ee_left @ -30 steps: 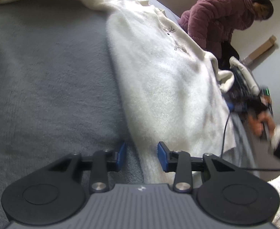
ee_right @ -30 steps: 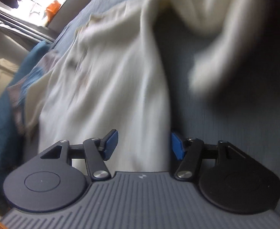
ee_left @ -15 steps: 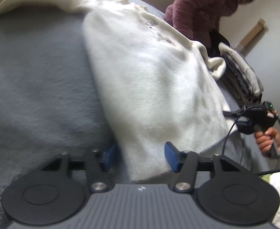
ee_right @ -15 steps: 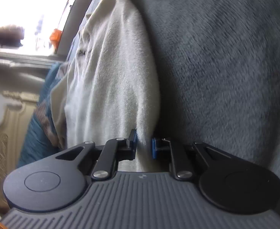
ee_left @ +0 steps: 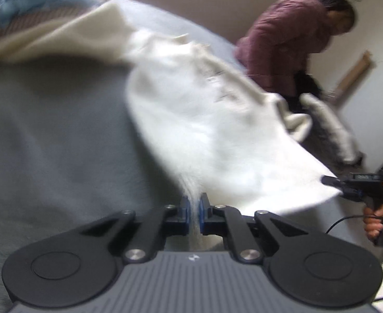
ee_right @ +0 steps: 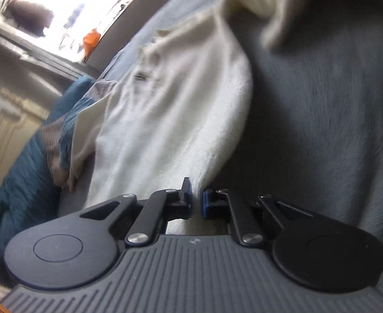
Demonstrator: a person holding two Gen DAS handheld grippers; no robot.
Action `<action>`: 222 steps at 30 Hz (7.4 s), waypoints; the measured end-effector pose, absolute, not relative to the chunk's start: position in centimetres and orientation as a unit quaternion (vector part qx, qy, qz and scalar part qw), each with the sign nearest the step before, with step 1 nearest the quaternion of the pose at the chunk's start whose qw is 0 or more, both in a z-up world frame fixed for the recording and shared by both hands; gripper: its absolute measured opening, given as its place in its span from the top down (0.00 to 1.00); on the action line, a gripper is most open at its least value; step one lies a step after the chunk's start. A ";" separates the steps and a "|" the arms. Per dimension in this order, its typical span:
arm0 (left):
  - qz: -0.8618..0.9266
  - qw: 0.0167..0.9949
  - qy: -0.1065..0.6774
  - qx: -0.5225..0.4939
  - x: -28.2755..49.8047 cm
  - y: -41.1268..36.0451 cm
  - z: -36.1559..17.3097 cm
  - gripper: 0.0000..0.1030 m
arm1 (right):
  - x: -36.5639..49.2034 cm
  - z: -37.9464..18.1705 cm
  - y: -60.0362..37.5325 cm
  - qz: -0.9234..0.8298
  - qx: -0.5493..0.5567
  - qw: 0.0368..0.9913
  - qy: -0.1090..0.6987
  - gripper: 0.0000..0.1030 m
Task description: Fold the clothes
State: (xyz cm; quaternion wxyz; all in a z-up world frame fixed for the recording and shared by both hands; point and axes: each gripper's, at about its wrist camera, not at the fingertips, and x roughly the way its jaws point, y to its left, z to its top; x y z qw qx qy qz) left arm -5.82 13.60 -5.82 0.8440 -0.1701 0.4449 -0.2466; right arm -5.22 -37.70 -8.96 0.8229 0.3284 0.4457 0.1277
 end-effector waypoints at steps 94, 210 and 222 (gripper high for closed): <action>0.218 0.844 0.489 -0.024 12.7 40.1 -3.7 0.88 | 6.0 -14.5 -22.1 0.176 0.030 0.889 0.422 0.39; -0.167 0.849 0.431 -0.256 10.8 9.5 -11.7 0.32 | 6.6 -15.6 -34.0 0.085 0.367 0.830 0.411 0.47; -0.028 0.834 0.436 -0.336 14.2 6.8 -14.0 0.74 | 5.9 -15.9 -34.3 0.100 0.404 0.822 0.390 0.47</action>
